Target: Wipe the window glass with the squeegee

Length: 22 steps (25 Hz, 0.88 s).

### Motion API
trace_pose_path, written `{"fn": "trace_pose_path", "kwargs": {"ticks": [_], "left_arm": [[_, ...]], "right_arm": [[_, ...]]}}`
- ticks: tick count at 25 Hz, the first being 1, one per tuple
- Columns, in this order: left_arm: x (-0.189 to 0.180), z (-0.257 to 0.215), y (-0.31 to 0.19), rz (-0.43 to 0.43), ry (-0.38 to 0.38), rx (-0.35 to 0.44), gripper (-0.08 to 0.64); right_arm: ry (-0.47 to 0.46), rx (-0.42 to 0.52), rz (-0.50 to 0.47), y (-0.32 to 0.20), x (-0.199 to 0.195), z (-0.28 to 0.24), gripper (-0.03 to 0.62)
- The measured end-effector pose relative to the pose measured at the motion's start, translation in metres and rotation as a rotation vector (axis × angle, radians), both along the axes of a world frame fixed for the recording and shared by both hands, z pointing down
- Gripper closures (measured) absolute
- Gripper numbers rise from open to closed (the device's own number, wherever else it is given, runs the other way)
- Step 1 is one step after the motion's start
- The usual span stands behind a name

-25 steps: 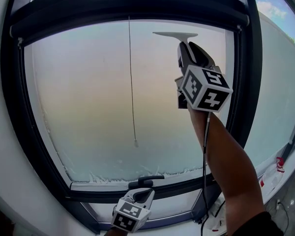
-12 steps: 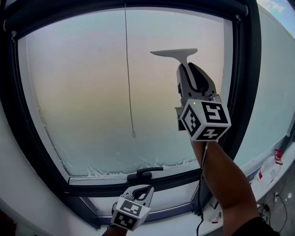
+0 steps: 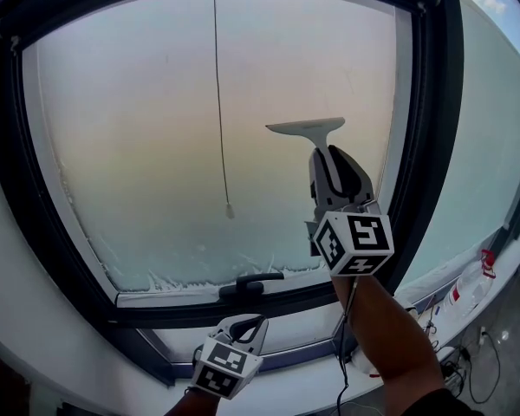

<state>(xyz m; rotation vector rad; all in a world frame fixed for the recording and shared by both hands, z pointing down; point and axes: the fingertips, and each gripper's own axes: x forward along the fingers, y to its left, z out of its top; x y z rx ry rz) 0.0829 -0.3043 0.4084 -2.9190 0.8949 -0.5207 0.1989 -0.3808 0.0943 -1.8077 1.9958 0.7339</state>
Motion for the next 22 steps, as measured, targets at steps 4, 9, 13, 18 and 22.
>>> {"fn": "trace_pose_path", "kwargs": {"ticks": [4,9,13,18,22], "left_arm": [[-0.002,0.011,0.000,-0.009,-0.010,-0.013,0.560],[-0.002,0.019,0.002,-0.014,-0.008,-0.031,0.560],[-0.003,0.029,0.003,-0.020,-0.024,-0.036,0.560],[-0.003,0.038,0.004,-0.021,-0.027,-0.051,0.560],[-0.003,0.042,0.006,-0.021,-0.027,-0.062,0.560]], "right_arm": [[0.003,-0.028,0.006,-0.001,0.001,0.025,0.497],[0.004,-0.061,0.010,-0.002,0.000,0.049,0.497],[0.001,-0.080,0.012,0.000,-0.002,0.064,0.497],[-0.010,-0.103,0.007,0.000,-0.005,0.082,0.497],[-0.024,-0.134,0.007,0.000,-0.005,0.100,0.497]]}}
